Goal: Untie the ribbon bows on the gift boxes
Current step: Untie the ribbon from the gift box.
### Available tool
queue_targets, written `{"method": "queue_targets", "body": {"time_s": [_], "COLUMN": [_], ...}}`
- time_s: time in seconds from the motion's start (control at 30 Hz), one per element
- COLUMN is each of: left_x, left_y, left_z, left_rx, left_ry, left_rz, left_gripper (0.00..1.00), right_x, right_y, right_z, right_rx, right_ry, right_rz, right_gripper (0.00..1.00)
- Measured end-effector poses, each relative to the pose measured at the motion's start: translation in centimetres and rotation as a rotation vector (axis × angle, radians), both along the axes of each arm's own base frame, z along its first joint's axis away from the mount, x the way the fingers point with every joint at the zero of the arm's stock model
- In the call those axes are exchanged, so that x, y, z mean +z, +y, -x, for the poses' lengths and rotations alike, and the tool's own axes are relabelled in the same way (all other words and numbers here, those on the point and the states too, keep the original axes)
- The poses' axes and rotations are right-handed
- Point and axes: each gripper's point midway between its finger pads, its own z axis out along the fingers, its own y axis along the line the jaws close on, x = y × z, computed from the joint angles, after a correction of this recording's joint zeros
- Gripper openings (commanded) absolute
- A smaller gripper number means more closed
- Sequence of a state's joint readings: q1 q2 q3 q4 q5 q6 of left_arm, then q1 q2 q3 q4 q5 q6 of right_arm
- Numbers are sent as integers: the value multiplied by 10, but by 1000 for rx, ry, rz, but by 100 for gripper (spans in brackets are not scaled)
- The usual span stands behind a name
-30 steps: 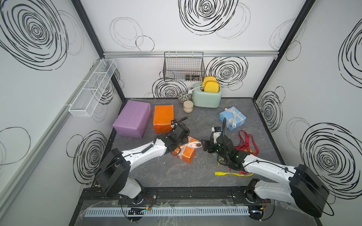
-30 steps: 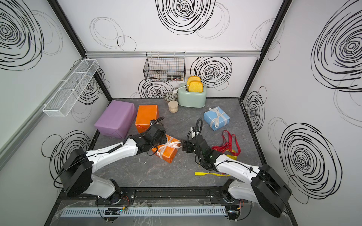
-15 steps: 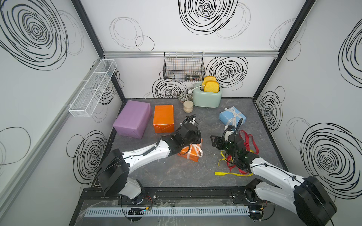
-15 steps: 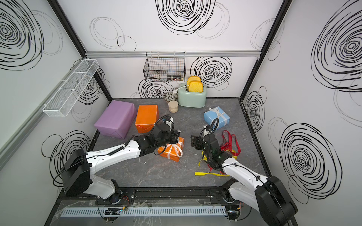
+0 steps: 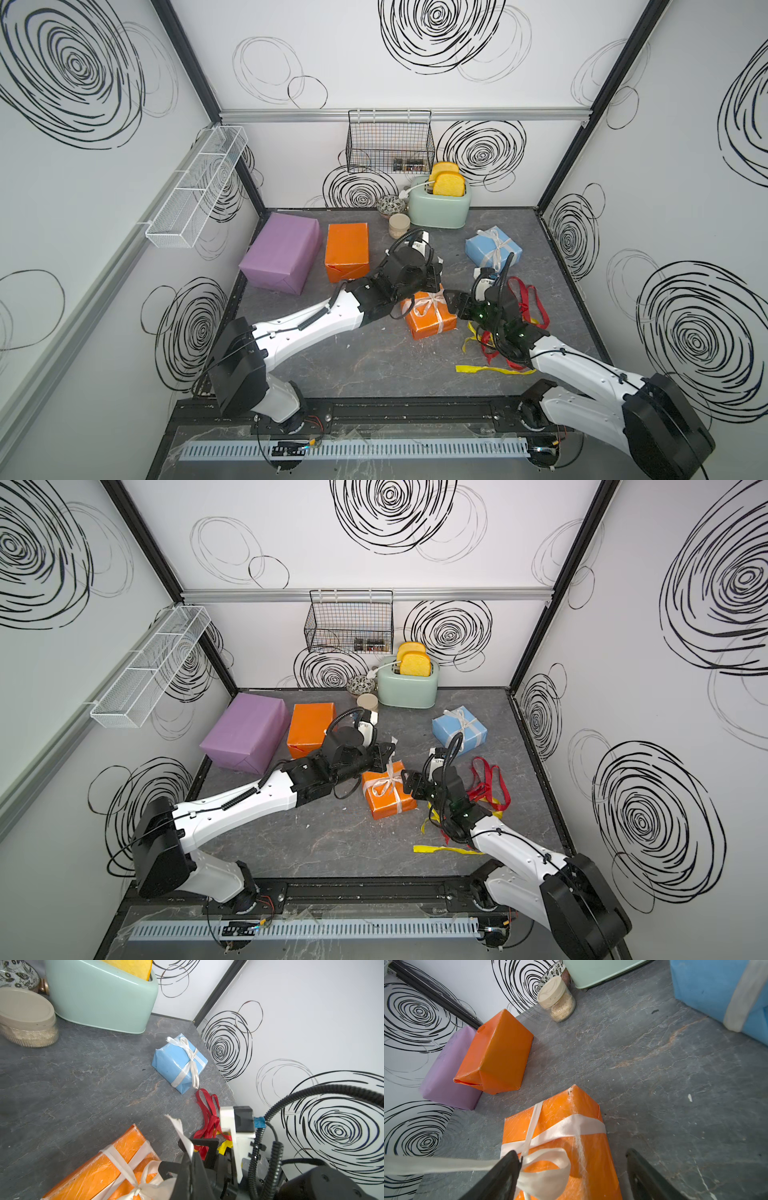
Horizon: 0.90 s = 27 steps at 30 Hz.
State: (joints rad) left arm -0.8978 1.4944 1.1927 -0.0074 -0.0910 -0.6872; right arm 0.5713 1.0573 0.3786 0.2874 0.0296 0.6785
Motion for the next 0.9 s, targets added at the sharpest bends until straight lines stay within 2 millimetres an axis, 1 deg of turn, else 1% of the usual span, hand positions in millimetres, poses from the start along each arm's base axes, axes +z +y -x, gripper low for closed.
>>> {"method": "queue_targets", "body": {"time_s": [0.2, 0.33, 0.5, 0.63, 0.8, 0.9], "left_x": [8, 22, 51, 80, 111, 127], "left_y": [5, 14, 33, 48, 59, 63], "left_z": [-4, -10, -14, -15, -13, -13], "left_rx": [18, 51, 103, 141, 172, 185], "left_ry": [-18, -43, -91, -137, -191, -222], "left_rz": [-33, -59, -67, -55, -36, -22], "left_gripper": [0, 0, 0, 0, 0, 0], "right_x": [0, -4, -19, -28, -32, -36], "right_y": [-2, -2, 1, 5, 9, 12], "right_z": [-1, -1, -1, -2, -3, -3], "right_rx": [-9, -12, 4, 16, 31, 40], "right_ry": [4, 16, 65, 100, 123, 137], "right_rz": [-5, -3, 15, 27, 30, 32], "right_gripper": [83, 84, 83, 83, 83, 82]}}
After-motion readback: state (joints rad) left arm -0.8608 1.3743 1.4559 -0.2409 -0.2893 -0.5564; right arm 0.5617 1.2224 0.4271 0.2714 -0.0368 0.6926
